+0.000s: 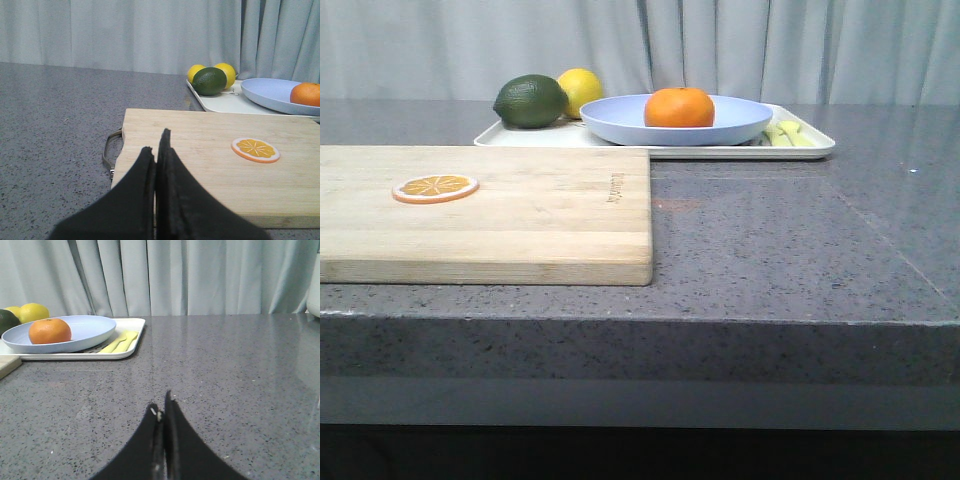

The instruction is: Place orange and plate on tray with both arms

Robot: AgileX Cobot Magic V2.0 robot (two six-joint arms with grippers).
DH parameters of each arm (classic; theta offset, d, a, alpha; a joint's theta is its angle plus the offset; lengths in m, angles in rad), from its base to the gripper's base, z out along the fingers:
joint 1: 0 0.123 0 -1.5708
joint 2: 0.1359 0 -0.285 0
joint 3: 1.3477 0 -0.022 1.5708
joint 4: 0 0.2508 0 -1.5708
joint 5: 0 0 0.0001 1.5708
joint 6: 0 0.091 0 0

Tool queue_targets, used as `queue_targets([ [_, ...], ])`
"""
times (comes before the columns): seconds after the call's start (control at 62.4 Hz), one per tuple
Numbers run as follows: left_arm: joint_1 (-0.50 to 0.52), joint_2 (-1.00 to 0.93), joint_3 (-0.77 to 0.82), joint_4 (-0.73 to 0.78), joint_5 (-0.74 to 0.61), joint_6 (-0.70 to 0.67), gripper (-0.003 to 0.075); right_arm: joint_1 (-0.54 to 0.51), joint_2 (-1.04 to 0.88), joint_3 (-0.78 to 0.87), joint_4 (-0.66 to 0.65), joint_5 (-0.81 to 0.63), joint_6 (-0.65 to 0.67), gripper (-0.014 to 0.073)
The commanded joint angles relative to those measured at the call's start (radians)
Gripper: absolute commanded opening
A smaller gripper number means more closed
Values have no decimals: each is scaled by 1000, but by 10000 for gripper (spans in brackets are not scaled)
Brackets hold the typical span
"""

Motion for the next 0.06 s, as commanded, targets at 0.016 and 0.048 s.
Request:
queue_targets([
  [0.016,-1,-18,27,-8,-82,-8,-20,-8,-18,-24,3,-80,2,-65],
  [0.048,-1,-18,27,-8,-82,-8,-20,-8,-18,-24,3,-80,2,-65],
])
